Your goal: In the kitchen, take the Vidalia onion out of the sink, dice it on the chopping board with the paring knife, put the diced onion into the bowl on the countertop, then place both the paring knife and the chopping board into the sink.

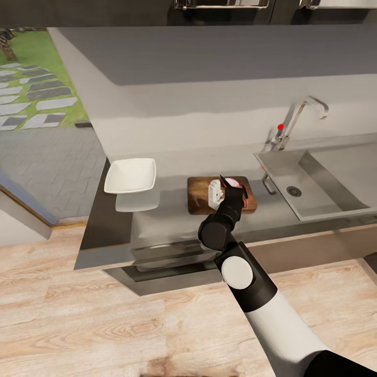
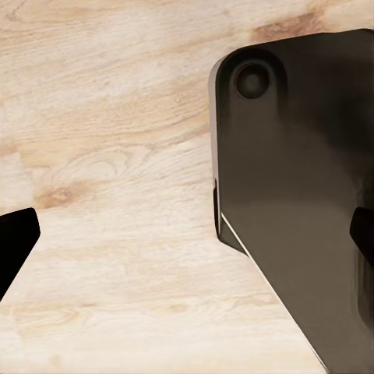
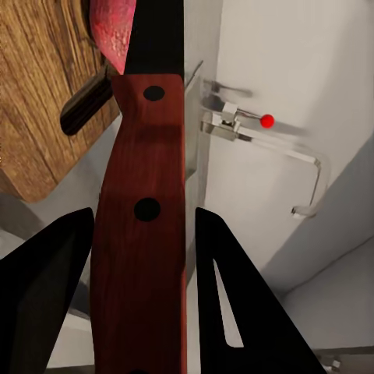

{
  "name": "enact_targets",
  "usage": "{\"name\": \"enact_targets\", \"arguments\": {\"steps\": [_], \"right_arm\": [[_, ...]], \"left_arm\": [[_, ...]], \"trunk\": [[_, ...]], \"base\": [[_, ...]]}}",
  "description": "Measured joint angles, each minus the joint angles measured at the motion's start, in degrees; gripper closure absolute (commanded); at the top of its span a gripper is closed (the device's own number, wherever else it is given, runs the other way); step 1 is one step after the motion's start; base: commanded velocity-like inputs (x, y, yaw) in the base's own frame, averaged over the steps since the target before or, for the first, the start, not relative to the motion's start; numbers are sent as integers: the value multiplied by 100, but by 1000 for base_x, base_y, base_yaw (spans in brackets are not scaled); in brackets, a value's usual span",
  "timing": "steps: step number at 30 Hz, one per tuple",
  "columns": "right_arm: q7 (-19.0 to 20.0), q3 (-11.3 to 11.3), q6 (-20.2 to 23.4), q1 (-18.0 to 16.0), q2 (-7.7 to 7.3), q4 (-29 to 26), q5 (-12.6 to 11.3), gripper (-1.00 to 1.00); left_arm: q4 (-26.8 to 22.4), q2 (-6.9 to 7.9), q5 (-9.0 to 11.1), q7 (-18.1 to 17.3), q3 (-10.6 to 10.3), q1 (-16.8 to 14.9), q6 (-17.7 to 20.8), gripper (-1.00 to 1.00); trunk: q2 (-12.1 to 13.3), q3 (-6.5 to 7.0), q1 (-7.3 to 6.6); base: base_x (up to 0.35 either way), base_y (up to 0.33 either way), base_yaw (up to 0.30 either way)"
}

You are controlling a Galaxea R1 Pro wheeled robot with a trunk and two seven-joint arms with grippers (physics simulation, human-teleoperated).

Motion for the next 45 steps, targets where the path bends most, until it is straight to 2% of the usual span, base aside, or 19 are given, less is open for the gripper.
{"name": "enact_targets", "arguments": {"steps": [33,45], "right_arm": [[0,0,4,0,0,0,6,100],[0,0,9,1,0,0,5,100]], "left_arm": [[0,0,0,-1,0,-2,0,-100],[0,0,0,-2,0,-1,0,-100]], "trunk": [[0,-7,0],[0,-80,0]], "base": [[21,-15,0],[0,0,0]]}}
